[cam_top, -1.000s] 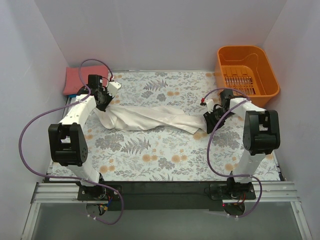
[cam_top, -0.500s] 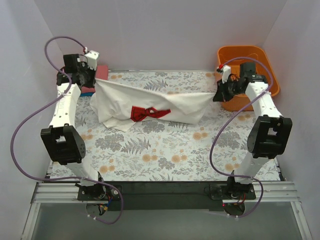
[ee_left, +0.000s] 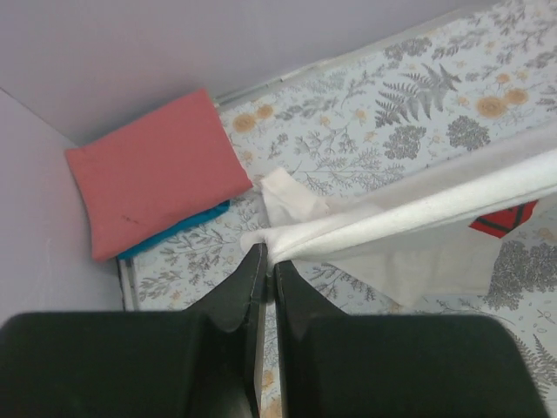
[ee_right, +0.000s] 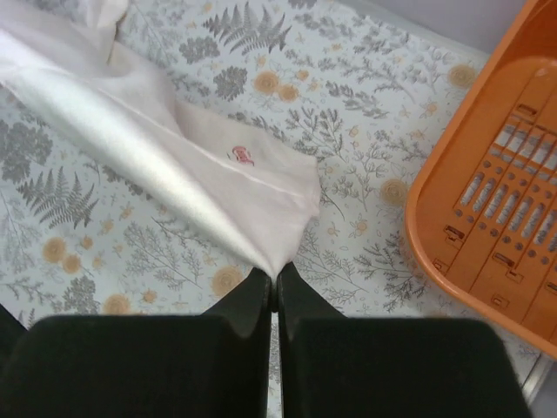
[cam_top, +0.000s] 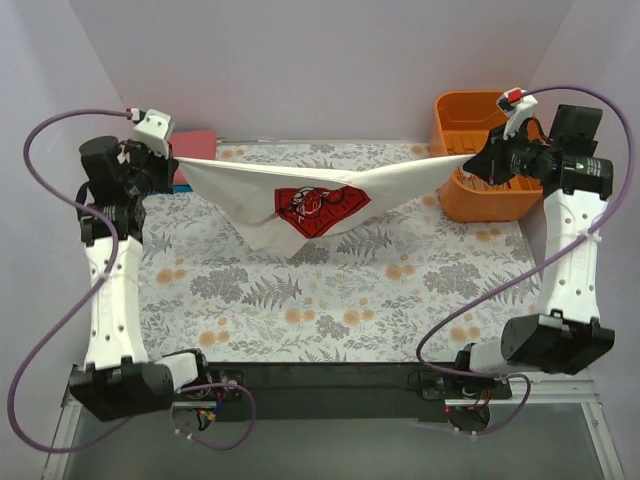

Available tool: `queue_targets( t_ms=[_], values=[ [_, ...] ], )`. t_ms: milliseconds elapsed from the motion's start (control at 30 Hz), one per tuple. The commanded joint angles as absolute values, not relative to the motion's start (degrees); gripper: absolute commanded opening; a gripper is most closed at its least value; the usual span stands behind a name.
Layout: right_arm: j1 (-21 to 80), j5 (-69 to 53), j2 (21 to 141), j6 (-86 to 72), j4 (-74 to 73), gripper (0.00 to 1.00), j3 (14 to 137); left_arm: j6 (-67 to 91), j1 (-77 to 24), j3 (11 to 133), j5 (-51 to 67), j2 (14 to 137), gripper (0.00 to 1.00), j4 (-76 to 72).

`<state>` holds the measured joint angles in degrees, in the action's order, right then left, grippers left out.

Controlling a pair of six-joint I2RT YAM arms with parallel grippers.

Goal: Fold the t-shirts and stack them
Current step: Flatten the tshirt out

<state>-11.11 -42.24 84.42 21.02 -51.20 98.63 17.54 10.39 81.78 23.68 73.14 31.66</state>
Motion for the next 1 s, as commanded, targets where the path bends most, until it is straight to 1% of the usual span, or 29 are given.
queue_targets(
  t_ms=[0,67,100,233,367,500,533,600,633,667,700,733,767,800,833,867,900,933,967],
  values=[
    [-12.04,-40.62,73.95,13.55,-49.67,0.01,99.84,16.6,11.34,78.76,22.25,61.28,0.0,26.29],
    [-12.04,-36.05,70.94,8.21,-44.67,0.01,100.28,17.92,11.34,78.31,20.75,57.33,0.0,24.26],
    [-12.04,-34.73,68.58,6.78,-42.82,0.01,100.63,18.71,11.34,78.75,20.31,56.7,0.0,23.74],
    [-12.13,-28.14,66.45,0.45,-33.42,0.01,103.35,19.86,11.34,82.17,19.24,56.69,0.0,20.31],
    [-12.04,-30.93,68.64,-3.6,-26.12,0.01,103.27,20.39,11.34,83.67,21.62,60.28,0.0,18.81],
    [-11.52,-34.01,75.38,-6.24,-18.57,0.01,102.56,21.7,11.25,87.97,22.41,68.45,0.0,18.11],
    [-10.21,-33.4,77.06,-6.33,-17.15,0.01,103.26,21.8,11.25,89.02,22.41,73.34,0.0,17.06],
    [-9.23,-33.4,82.77,-6.24,-15.04,0.01,107.91,22.32,10.72,93.85,21.28,78.55,0.0,15.31],
    [-8.71,-33.31,84.88,-6.33,-12.94,0.01,110.19,22.85,10.64,95.87,20.92,83.53,0.0,13.81],
    [-7.83,-32.88,89.34,-7.2,-12.14,0.01,116.48,23.81,10.29,98.06,20.74,86.54,0.0,11.36],
    [-7.47,-32.61,91.56,-7.73,-10.3,0.01,119.67,24.95,10.11,103.65,20.05,89.18,0.0,9.95],
    [-7.04,-31.65,93.93,-8.52,-9.41,0.01,123.71,25.92,10.02,107.19,20.39,95.21,0.0,8.02],
    [-6.86,-30.86,98.04,-10.27,-8.1,0.01,127.14,26.71,9.85,111.05,20.74,98.14,0.0,7.22],
    [-6.68,-29.98,99.91,-10.98,-6.87,0.01,133.96,29.24,9.58,120.58,20.05,100.96,0.0,6.51],
    [-6.59,-27.88,101.58,-12.2,-3.03,0.01,136.64,30.57,9.49,125.2,20.21,104.29,0.0,5.46],
    [-6.59,-26.64,103.52,-13.96,-0.9,0.01,138.58,31.98,9.49,130.55,20.3,109.11,0.0,4.93],
    [-6.5,-25.24,103.62,-14.76,2.08,0.01,139.56,33.04,9.49,134.43,20.13,111.42,0.0,3.62],
    [-6.33,-22.27,103.27,-14.94,5.85,0.01,138.18,35.74,9.49,139.17,18.13,112.84,0.0,-1.44],
    [-6.15,-20.58,101.36,-14.94,12.59,0.01,136.08,36.9,9.49,139.31,17.15,113.46,0.0,-5.06]
  ],
)
